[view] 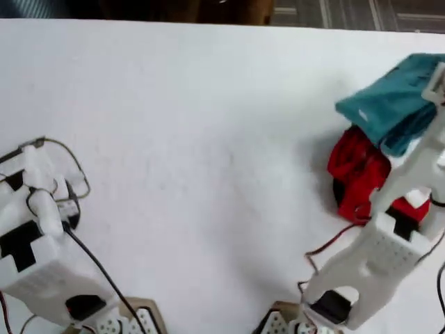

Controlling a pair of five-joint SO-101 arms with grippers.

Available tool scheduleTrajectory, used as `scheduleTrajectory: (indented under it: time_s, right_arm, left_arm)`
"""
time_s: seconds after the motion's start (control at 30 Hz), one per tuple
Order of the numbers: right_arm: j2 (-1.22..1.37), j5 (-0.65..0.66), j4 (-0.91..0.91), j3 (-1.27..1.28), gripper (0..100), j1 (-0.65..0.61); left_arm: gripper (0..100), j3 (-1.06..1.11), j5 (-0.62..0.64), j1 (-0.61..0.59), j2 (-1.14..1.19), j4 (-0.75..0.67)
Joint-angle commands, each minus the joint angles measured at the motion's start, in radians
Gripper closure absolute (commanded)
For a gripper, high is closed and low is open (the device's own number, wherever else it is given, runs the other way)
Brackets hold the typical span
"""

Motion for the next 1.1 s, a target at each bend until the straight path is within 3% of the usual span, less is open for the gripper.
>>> scheduleTrajectory:
  time_s: [0.0,0.2,0.43,0.67,1.07]
  right_arm:
    - [-0.093,0.012,0.018,0.169,97.9,0.041]
    - [-0.079,0.012,-0.031,0.457,97.8,0.056]
    - [-0.028,0.011,-0.213,0.649,97.8,0.074]
    - [0.045,0.003,-0.326,0.749,97.8,0.113]
    - [0.021,0.014,-0.321,0.750,97.8,0.104]
  left_arm:
    - [94,0.001,-0.003,0.015,-0.015,-0.043]
    - [94,0.001,-0.003,0.015,-0.015,-0.043]
    - [94,0.001,-0.003,0.015,-0.015,-0.043]
    - [94,0.001,-0.002,0.015,-0.015,-0.043]
    - [94,0.001,-0.005,0.015,-0.015,-0.041]
